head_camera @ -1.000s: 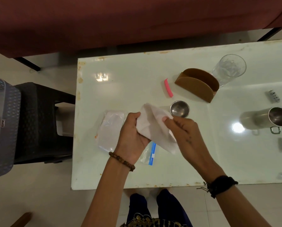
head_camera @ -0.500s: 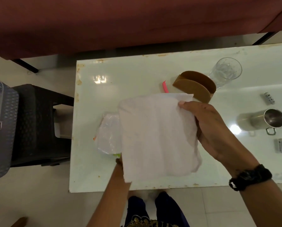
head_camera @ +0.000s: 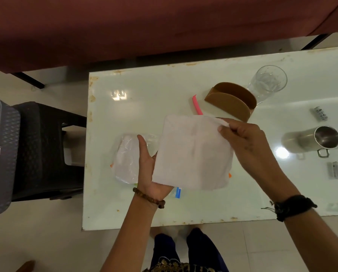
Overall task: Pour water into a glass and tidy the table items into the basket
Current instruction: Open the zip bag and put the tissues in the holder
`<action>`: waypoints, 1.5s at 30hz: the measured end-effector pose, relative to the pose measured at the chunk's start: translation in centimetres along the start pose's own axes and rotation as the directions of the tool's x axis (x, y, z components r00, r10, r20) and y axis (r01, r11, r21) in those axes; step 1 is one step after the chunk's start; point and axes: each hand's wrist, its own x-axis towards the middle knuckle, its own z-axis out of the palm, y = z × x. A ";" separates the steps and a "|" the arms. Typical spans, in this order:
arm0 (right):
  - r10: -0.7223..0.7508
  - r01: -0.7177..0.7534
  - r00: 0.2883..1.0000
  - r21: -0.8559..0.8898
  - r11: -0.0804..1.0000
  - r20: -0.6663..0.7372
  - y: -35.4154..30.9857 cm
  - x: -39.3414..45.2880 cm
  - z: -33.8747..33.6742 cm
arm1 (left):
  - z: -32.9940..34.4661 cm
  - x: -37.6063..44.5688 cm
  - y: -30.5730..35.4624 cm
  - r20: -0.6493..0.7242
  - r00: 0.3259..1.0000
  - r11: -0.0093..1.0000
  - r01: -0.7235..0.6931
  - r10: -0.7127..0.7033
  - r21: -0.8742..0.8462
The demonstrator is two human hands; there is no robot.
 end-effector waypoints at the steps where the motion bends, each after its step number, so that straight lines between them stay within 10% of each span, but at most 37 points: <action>1: -0.052 0.053 0.999 -0.092 0.994 0.007 -0.3 -0.3 0.3 | 0.5 -0.1 -0.5 -0.032 0.999 1.000 -0.026 0.026 0.010; 15: -0.224 0.252 0.966 -0.292 0.923 0.126 -0.3 -4.7 6.1 | 4.0 2.9 -1.6 -0.091 0.987 0.988 -0.136 0.129 -0.075; 32: 0.108 -0.119 0.993 0.425 0.898 0.049 1.4 -2.9 5.1 | 4.7 3.9 -1.6 -0.136 0.977 0.969 -0.183 0.161 -0.164; 37: 0.382 -0.357 0.917 0.670 0.651 0.117 2.3 -1.4 3.0 | 2.7 4.2 -0.9 -0.111 0.981 0.967 -0.131 0.158 0.217; 45: 0.268 -0.413 0.909 0.597 0.688 0.320 5.2 -1.2 0.5 | 2.0 5.8 0.3 -0.178 0.905 0.817 -0.246 0.386 0.521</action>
